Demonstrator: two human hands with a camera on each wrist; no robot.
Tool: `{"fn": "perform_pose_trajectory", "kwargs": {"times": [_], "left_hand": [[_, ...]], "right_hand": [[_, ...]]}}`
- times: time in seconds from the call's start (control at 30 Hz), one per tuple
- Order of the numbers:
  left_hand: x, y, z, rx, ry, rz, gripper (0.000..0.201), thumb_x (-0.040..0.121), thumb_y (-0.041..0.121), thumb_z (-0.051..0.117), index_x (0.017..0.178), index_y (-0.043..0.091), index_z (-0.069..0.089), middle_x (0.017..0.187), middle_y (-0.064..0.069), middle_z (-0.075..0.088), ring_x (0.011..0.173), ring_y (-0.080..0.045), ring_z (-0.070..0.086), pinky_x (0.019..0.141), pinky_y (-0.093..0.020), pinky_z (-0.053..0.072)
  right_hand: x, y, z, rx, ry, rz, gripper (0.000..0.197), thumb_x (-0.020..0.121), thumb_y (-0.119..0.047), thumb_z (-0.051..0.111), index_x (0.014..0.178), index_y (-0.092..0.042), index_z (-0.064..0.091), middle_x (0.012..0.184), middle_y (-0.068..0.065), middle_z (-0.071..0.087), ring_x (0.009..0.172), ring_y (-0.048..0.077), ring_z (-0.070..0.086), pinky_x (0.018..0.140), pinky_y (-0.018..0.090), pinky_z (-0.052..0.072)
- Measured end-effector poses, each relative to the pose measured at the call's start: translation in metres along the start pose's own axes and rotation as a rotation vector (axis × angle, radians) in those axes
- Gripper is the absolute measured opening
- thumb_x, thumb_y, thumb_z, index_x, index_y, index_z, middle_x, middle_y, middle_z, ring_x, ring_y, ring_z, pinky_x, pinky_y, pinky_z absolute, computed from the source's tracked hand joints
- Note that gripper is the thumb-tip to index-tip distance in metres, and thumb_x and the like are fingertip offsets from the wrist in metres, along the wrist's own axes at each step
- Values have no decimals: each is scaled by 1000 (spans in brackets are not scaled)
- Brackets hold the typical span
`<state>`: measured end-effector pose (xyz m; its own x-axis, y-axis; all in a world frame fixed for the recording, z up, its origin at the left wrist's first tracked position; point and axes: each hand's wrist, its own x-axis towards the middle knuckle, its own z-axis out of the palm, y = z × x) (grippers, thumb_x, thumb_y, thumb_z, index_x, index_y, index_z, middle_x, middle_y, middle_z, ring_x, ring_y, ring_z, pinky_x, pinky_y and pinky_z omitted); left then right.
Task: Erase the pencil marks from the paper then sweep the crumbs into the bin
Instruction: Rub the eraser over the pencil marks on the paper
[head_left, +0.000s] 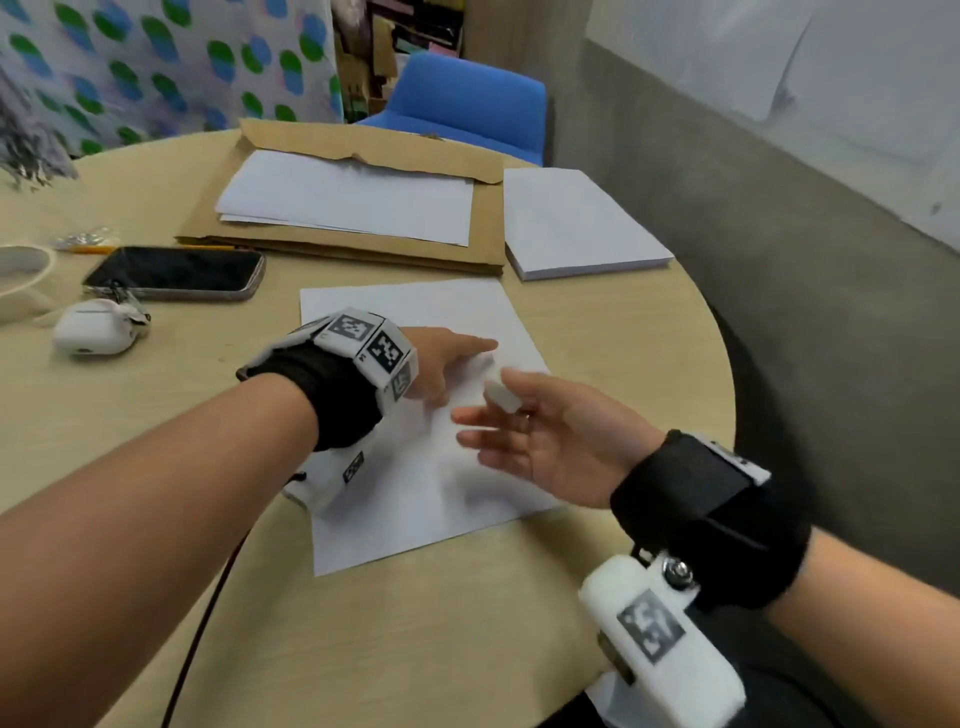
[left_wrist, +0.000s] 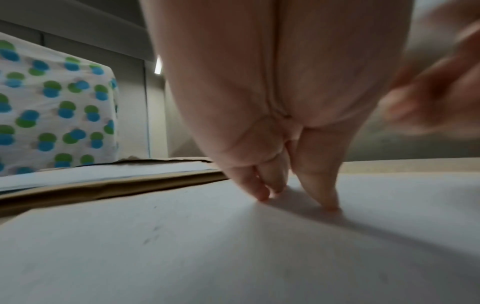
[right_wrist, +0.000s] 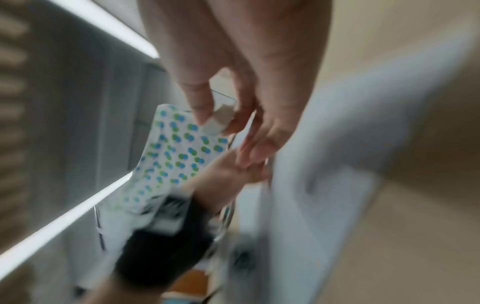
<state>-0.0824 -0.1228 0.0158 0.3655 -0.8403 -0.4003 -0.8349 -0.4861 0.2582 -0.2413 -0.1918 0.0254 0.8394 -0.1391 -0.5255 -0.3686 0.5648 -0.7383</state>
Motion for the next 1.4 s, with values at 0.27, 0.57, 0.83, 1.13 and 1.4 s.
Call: {"fn": "perform_pose_trajectory", "kwargs": {"times": [0.27,0.57,0.83,1.13,1.4], "left_hand": [[1,-5,5,-8,24,-20,86,89,7,58,149,32,2,148,0,36,135,-19,35,105,-24,27],[3,-13,7,-136,-14,6,87,86,0,57,149,29,3,154,3,25,141,-11,26,115,-26,20],[6,-17,7,-239,-21,25,87,86,-6,54,149,31,6,153,7,27,140,-9,29,113,-21,23],[-20,-38,-16,19,61,-187,91,83,31,66,149,30,3,158,4,3,145,-17,12,116,-33,15],[-21,-47,-2,198,-125,-299,119,70,47,75,149,15,-8,158,-5,1,143,-25,20,116,-37,24]], "right_hand": [[20,4,-18,229,344,-189,14,88,-14,57,75,-9,55,80,11,62,69,20,64,62,25,54],[11,37,15,194,-12,68,17,76,-19,63,83,-4,61,90,12,64,84,24,64,67,28,58],[36,-18,-29,347,553,-397,12,93,-19,54,89,-8,55,98,9,60,94,21,59,83,30,49],[34,3,-11,349,418,-257,15,91,-16,57,80,-6,55,90,13,58,87,25,60,80,30,50],[52,18,40,219,72,25,16,92,-21,53,89,-6,56,94,11,59,81,22,61,74,29,52]]}}
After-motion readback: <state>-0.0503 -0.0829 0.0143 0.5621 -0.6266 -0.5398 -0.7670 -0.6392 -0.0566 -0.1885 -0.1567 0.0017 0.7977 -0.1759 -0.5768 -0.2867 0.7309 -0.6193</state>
